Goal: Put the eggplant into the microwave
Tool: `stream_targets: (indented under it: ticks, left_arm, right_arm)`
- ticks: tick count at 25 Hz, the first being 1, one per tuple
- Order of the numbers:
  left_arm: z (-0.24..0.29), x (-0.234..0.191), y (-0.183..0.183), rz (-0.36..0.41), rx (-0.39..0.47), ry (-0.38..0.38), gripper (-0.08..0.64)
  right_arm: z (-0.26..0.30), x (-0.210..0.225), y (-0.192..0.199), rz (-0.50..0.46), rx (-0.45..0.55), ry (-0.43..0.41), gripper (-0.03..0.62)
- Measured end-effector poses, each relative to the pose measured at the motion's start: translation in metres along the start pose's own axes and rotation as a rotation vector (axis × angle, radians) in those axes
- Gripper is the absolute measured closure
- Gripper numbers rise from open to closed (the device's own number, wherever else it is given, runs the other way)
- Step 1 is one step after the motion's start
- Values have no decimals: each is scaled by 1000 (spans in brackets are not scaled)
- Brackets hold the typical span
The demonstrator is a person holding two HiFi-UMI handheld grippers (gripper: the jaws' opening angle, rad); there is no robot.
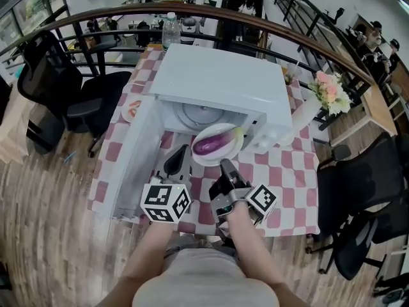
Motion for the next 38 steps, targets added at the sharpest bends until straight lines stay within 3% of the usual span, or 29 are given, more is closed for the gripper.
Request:
stream_targets:
  ticks: [20, 38]
  left_arm:
    - [12, -17, 16, 17, -26, 54, 557]
    - [14, -42, 31, 30, -67, 32, 557]
  right_arm:
    - [95, 10, -2, -14, -6, 15, 558]
    - [170, 33, -25, 25, 43, 93, 558]
Point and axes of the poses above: the fingertips, and each gripper's own axes: z forward along the fingers, x to its right, y out of its underside, the point moved 3 cm from there along -z, backward along the fingers, and after that the axes turned 15 degrees about y, right-handed, at the moved point
